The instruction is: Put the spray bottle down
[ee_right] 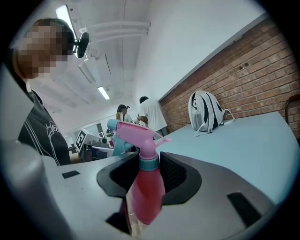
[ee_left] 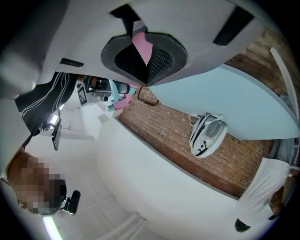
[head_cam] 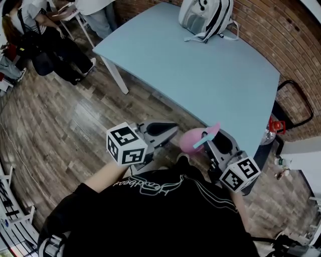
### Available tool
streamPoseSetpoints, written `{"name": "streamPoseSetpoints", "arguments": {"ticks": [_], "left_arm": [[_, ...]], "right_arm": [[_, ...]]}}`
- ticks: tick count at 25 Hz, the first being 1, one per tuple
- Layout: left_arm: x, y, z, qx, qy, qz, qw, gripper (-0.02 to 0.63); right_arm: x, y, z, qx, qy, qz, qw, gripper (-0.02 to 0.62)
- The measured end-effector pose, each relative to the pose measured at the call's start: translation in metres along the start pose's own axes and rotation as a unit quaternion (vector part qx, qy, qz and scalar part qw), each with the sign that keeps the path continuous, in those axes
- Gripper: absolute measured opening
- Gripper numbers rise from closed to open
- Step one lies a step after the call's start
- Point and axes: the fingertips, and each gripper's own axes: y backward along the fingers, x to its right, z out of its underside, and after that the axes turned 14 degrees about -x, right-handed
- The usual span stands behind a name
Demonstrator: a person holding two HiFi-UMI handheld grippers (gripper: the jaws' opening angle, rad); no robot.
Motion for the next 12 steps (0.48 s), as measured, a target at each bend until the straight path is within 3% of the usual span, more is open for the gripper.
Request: {"name": "streamPoseSetpoints", "arguments": {"ticks": [12], "left_arm": [[-0.054,-0.045,-0.030,-0.038,0.018,-0.019,0.9990,0.006]], "right_arm": [[0.072,-0.033,-0.025,0.001,-0.009,-0.009,1.000,0.133]]}}
